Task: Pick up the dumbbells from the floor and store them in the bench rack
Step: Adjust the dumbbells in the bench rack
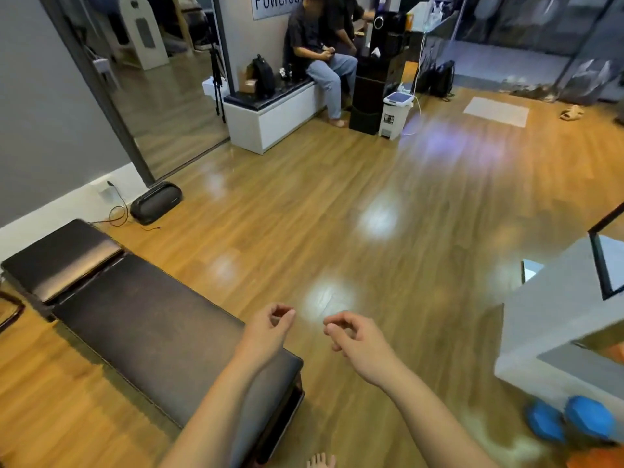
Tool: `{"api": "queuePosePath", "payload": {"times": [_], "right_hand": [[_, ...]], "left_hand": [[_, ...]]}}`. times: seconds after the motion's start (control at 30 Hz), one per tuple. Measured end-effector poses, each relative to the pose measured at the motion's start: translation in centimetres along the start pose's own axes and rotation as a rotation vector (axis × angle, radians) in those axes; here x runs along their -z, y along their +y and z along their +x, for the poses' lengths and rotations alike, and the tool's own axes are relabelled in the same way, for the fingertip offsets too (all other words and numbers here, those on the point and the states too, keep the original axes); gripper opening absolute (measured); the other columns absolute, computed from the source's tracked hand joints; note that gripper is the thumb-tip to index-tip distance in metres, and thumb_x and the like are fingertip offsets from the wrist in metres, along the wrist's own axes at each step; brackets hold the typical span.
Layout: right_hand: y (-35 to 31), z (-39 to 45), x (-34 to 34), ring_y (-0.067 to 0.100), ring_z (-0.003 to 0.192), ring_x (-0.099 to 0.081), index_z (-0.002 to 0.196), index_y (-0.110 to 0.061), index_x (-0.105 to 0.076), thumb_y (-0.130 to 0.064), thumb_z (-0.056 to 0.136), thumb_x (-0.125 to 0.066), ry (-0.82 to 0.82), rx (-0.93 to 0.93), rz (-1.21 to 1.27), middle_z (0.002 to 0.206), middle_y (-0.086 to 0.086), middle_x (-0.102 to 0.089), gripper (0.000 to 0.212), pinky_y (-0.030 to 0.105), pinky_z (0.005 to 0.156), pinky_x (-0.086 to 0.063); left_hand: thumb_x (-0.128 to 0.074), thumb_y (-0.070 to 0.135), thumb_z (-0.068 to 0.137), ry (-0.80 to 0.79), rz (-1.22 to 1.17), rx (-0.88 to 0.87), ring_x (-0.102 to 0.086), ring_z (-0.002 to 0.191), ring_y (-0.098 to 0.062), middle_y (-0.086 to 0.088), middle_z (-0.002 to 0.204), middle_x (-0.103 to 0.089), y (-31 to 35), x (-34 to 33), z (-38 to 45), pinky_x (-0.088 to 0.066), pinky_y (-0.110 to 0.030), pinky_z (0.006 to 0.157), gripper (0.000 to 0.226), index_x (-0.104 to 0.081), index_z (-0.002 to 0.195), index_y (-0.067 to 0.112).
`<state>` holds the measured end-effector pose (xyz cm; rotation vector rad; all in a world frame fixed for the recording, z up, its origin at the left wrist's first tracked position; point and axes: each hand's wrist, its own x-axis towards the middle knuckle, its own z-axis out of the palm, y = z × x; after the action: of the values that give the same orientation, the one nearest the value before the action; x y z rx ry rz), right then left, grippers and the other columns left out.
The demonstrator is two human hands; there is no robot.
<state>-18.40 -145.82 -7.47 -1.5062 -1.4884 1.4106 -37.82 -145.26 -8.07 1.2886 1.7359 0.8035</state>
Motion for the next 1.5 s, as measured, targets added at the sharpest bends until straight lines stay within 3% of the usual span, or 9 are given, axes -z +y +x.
{"api": "queuePosePath", "payload": {"times": [0.2,0.37,0.6,0.77,1.03,1.2,1.3,1.5], "right_hand": [[-0.8,9.3,5.7,0.013,0.068,-0.062,0.093,-0.029,-0.068,-0.025,0.093,-0.062,-0.074,0.032,-0.042,0.096,0.003,-0.071,0.007,0.027,0.062,-0.047],[-1.0,18.5,10.5,0.017,0.076,-0.068,0.092,-0.039,-0.068,-0.043,0.087,-0.061,-0.217,0.082,-0.122,0.094,-0.003,-0.072,0.009,0.027,0.063,-0.05],[-4.0,28.6,18.9,0.009,0.071,-0.062,0.095,-0.03,-0.067,-0.029,0.094,-0.061,-0.416,0.142,-0.163,0.098,0.002,-0.071,0.006,0.019,0.062,-0.047],[-6.0,35.4,22.1,0.014,0.075,-0.064,0.095,-0.03,-0.067,-0.029,0.095,-0.059,-0.537,0.157,-0.196,0.1,0.01,-0.072,0.008,0.032,0.07,-0.049],[-9.1,45.8,18.4,0.016,0.073,-0.062,0.103,-0.019,-0.067,-0.022,0.097,-0.058,-0.72,0.201,-0.204,0.105,0.009,-0.07,0.011,0.025,0.066,-0.046],[-12.9,54.1,13.7,0.014,0.072,-0.063,0.096,-0.028,-0.065,-0.023,0.097,-0.058,-0.818,0.239,-0.265,0.106,0.007,-0.07,0.008,0.024,0.068,-0.046],[-15.2,58.7,10.7,0.012,0.072,-0.063,0.096,-0.027,-0.065,-0.024,0.096,-0.058,-0.891,0.246,-0.329,0.105,0.01,-0.07,0.008,0.027,0.067,-0.047],[-20.2,66.4,3.0,0.016,0.071,-0.063,0.097,-0.023,-0.065,-0.018,0.097,-0.056,-0.95,0.268,-0.288,0.104,0.01,-0.069,0.01,0.018,0.061,-0.044]], "left_hand": [[-0.056,0.039,0.097,0.056,0.001,0.052,-0.051,0.065,-0.008,0.005,0.078,-0.061,4.3,-2.7,7.6,-0.037,-0.018,0.054,0.017,-0.065,0.102,0.025],[-0.057,0.038,0.095,0.209,-0.024,0.085,-0.057,0.076,-0.011,0.003,0.087,-0.066,7.2,-5.6,14.5,-0.043,-0.025,0.063,0.016,-0.065,0.103,0.027],[-0.056,0.039,0.095,0.379,-0.082,0.152,-0.064,0.09,-0.014,0.006,0.093,-0.067,12.7,-10.4,21.4,-0.045,-0.026,0.07,0.016,-0.066,0.102,0.029],[-0.057,0.036,0.096,0.508,-0.141,0.213,-0.065,0.09,-0.016,0.005,0.095,-0.068,15.3,-12.4,23.9,-0.049,-0.028,0.072,0.011,-0.066,0.099,0.031],[-0.056,0.037,0.096,0.68,-0.16,0.294,-0.064,0.092,-0.013,0.008,0.097,-0.067,14.3,-10.1,31.4,-0.052,-0.032,0.081,0.013,-0.066,0.102,0.031],[-0.055,0.039,0.096,0.779,-0.233,0.346,-0.064,0.094,-0.016,0.009,0.1,-0.066,12.2,-5.6,39.4,-0.053,-0.036,0.085,0.015,-0.064,0.106,0.031],[-0.056,0.042,0.095,0.82,-0.275,0.386,-0.064,0.093,-0.016,0.009,0.098,-0.067,10.8,-2.9,43.3,-0.054,-0.037,0.084,0.011,-0.064,0.102,0.036],[-0.057,0.038,0.095,0.912,-0.254,0.437,-0.065,0.088,-0.014,0.008,0.095,-0.067,9.7,3.8,49.7,-0.052,-0.032,0.077,0.012,-0.065,0.101,0.031]]}}
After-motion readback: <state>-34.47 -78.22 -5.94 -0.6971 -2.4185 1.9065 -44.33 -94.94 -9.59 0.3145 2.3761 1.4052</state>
